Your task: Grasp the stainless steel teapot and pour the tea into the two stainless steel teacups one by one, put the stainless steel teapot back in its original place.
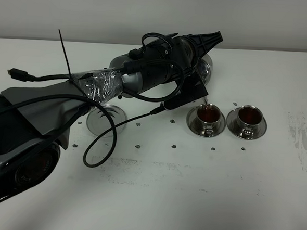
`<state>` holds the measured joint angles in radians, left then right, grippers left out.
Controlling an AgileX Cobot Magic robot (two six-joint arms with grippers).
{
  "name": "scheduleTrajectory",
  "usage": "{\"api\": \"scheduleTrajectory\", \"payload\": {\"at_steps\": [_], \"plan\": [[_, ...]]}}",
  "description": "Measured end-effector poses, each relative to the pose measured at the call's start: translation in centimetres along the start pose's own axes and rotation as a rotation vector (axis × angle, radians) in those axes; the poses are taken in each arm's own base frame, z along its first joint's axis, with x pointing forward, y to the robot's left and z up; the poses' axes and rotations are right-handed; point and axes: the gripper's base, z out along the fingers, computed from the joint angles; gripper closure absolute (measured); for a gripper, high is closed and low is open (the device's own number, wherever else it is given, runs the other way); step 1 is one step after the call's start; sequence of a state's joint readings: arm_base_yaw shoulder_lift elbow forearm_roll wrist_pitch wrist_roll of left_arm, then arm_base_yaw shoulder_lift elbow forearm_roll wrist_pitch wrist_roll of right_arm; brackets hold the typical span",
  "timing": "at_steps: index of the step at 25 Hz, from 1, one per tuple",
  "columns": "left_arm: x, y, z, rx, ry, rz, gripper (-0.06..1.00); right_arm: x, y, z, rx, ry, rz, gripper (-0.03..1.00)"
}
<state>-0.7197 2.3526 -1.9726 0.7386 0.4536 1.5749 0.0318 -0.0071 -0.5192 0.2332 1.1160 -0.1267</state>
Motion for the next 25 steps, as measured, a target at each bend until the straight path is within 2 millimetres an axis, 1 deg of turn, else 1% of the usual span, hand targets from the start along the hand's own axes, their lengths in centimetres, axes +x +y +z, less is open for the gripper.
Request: {"api": "scheduleTrajectory", "payload": {"at_steps": [21, 25], "plan": [[0.02, 0.11, 0.0, -0.012, 0.002, 0.003, 0.71, 0.0, 0.0, 0.0, 0.0, 0.0, 0.0, 0.57], [-0.14, 0.07, 0.0, -0.007, -0.015, -0.039, 0.71, 0.0, 0.0, 0.0, 0.0, 0.0, 0.0, 0.57]]}}
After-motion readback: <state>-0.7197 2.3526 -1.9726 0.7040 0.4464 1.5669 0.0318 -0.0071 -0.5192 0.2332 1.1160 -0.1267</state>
